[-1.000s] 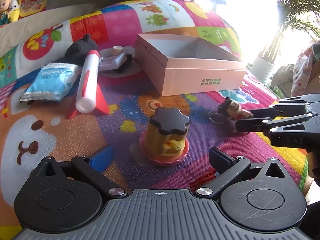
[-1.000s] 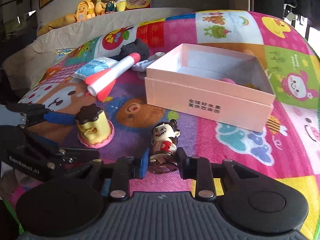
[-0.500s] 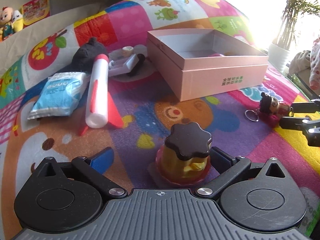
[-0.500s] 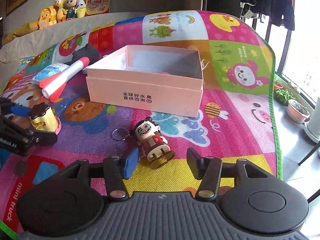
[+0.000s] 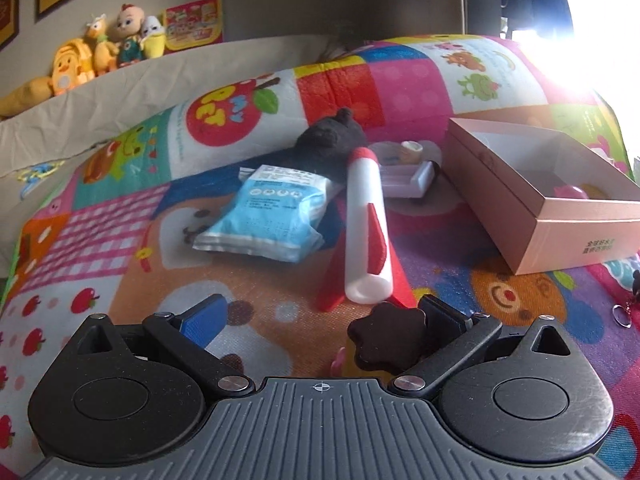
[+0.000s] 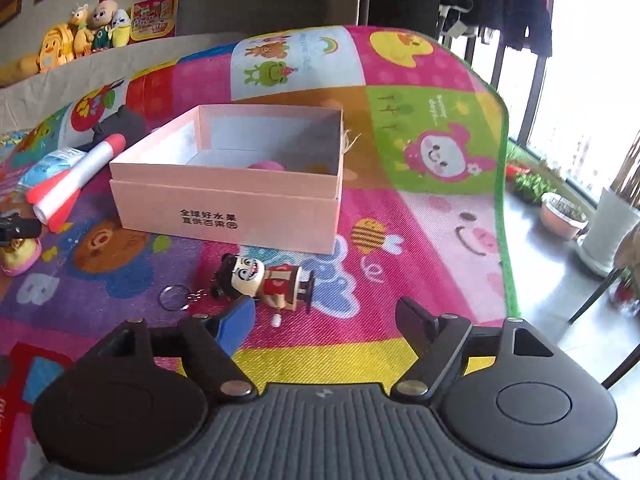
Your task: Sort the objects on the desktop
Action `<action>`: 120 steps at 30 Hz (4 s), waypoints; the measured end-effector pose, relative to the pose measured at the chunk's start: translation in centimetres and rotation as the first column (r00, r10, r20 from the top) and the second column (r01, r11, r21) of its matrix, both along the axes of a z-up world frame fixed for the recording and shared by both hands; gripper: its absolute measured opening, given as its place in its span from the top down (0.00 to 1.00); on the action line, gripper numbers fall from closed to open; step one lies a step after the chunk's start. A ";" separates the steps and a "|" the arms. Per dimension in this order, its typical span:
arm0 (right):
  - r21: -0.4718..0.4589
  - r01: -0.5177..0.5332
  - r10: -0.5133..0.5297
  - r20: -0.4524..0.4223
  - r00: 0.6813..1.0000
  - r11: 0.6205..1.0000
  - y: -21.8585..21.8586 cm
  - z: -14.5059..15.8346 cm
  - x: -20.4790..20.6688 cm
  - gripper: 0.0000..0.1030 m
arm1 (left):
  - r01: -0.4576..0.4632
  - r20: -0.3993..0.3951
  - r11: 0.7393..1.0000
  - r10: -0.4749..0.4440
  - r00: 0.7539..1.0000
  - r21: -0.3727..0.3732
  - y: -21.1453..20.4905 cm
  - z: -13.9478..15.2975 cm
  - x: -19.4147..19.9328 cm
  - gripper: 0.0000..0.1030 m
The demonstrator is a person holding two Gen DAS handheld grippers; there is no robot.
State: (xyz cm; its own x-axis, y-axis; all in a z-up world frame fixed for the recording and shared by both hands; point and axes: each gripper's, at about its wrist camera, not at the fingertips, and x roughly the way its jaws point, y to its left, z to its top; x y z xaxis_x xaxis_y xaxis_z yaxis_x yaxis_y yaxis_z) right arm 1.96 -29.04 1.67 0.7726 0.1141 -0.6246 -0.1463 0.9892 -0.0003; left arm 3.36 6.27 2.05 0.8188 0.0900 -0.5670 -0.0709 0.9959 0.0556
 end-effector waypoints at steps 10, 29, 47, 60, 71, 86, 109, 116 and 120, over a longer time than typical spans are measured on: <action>0.020 -0.003 0.003 -0.017 1.000 1.000 3.6 -1.1 2.6 0.37 | 0.168 0.009 0.986 -0.168 0.986 0.015 -0.1 0.9 -2.8 0.00; -0.002 -0.132 0.132 0.022 0.991 0.991 3.2 1.0 -2.3 0.37 | 0.219 -0.083 0.974 -0.214 0.973 0.057 -2.1 0.7 -3.1 0.41; -0.071 -0.218 0.229 0.234 0.945 0.973 0.6 7.6 -10.1 0.37 | 0.490 0.157 0.869 -0.495 0.855 0.072 -9.6 9.5 -10.4 0.41; 0.032 -0.167 0.144 0.360 0.922 0.985 -0.6 16.5 0.2 0.37 | 0.435 0.320 0.900 -0.411 0.854 -0.004 -10.4 14.2 2.7 0.49; 0.086 -0.088 0.069 0.207 0.976 0.992 1.6 13.2 14.6 0.26 | 0.237 0.166 0.970 -0.225 0.960 -0.058 -2.5 6.9 5.8 0.12; 0.043 -0.268 0.267 0.037 0.963 0.962 13.1 9.4 13.8 0.46 | -0.006 0.105 0.991 0.020 0.994 -0.136 5.2 1.2 -0.1 0.06; -0.139 -0.303 0.284 -0.144 0.948 0.943 23.5 6.3 19.8 0.76 | 0.012 0.150 0.949 0.037 0.988 -0.315 7.0 -0.4 -1.6 0.05; -0.081 -0.448 0.429 -0.180 0.885 0.890 17.6 9.1 10.9 0.75 | 0.043 0.135 0.975 -0.013 0.991 -0.219 5.2 -0.1 -1.3 0.05; -0.086 -0.456 0.441 -0.152 0.885 0.886 16.4 9.4 9.1 0.71 | 0.111 0.125 0.990 -0.101 0.987 -0.081 2.6 0.1 -1.2 0.05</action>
State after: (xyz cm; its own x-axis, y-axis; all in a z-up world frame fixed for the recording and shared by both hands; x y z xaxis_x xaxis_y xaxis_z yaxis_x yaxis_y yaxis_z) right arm 11.09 -12.67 11.08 0.5708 0.3512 -0.7422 -0.5809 0.8116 -0.0627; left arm 2.18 8.92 2.11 0.8839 -0.0467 -0.4654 0.0343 0.9988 -0.0350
